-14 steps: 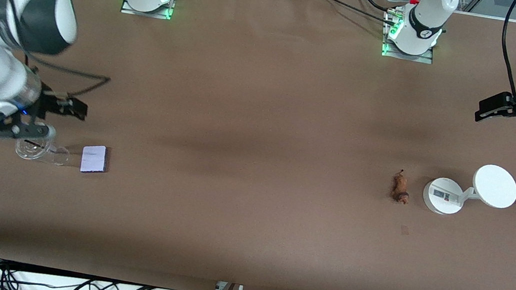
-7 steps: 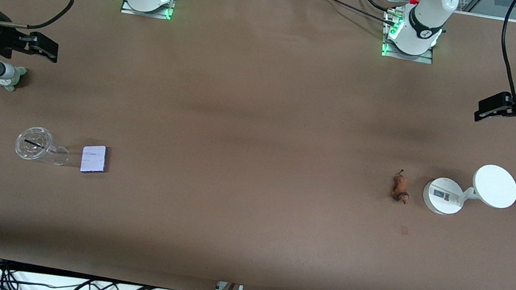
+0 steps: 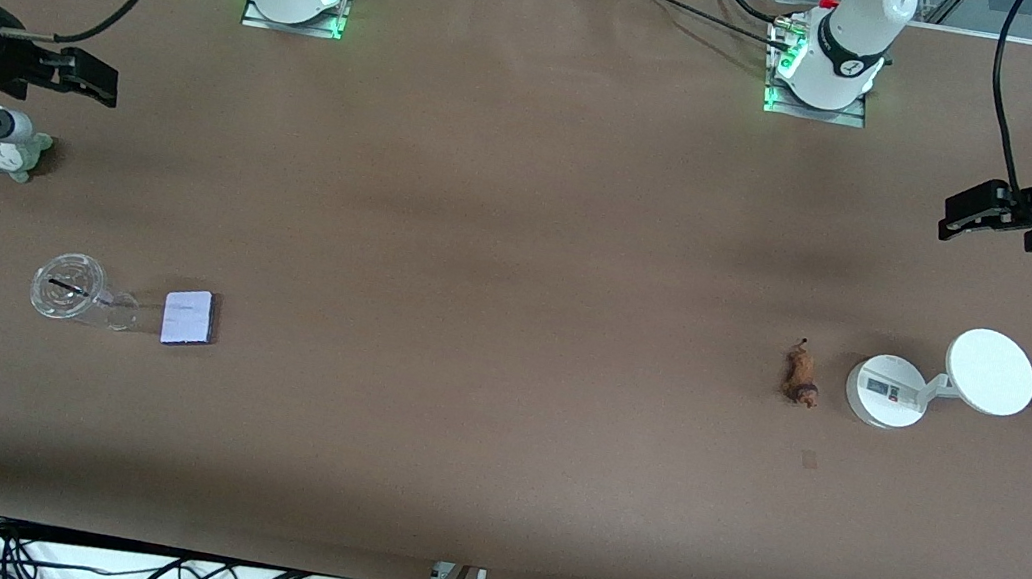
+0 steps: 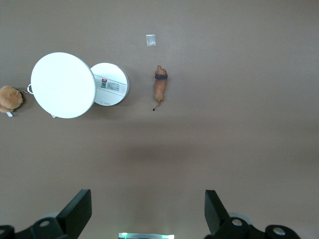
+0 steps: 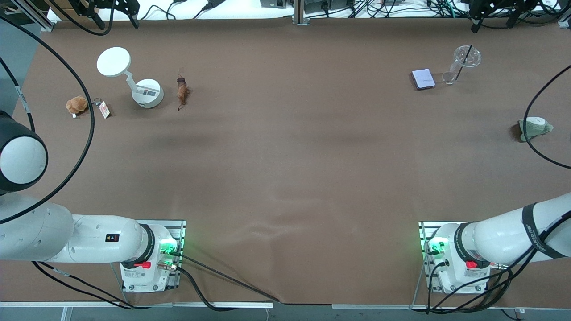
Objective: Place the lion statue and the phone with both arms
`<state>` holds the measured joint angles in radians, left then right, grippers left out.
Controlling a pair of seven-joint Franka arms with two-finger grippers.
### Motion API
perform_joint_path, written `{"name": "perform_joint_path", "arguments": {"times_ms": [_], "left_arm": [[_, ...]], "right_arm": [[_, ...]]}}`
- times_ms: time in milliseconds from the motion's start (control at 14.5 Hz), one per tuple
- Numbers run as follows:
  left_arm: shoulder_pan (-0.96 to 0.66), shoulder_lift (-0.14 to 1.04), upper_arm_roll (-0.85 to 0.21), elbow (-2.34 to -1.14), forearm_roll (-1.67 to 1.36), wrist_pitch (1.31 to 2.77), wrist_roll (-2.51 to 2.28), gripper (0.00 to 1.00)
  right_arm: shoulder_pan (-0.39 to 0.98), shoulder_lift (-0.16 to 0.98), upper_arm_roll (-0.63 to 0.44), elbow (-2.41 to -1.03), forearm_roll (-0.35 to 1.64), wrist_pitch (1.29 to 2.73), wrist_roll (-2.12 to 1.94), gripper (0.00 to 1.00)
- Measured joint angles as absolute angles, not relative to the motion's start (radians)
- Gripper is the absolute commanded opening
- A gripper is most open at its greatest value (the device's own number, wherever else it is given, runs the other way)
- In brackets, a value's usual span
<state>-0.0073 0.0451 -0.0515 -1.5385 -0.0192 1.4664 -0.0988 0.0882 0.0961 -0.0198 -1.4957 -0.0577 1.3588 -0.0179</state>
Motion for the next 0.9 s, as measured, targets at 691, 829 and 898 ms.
{"name": "perform_joint_path", "arguments": {"times_ms": [691, 829, 898], "left_arm": [[-0.007, 0.045, -0.052, -1.538, -0.012, 1.466, -0.099, 1.0], [-0.007, 0.046, -0.051, -1.538, -0.004, 1.466, -0.099, 1.0], [-0.007, 0.047, -0.051, -1.538, -0.003, 1.466, -0.1, 1.0]], "right_arm": [[0.043, -0.058, 0.02, -1.67, -0.058, 1.469, -0.005, 1.0], [0.043, -0.058, 0.022, -1.671, -0.058, 1.476, -0.005, 1.0], [0.043, -0.058, 0.023, -1.672, -0.058, 1.479, -0.005, 1.0]]}}
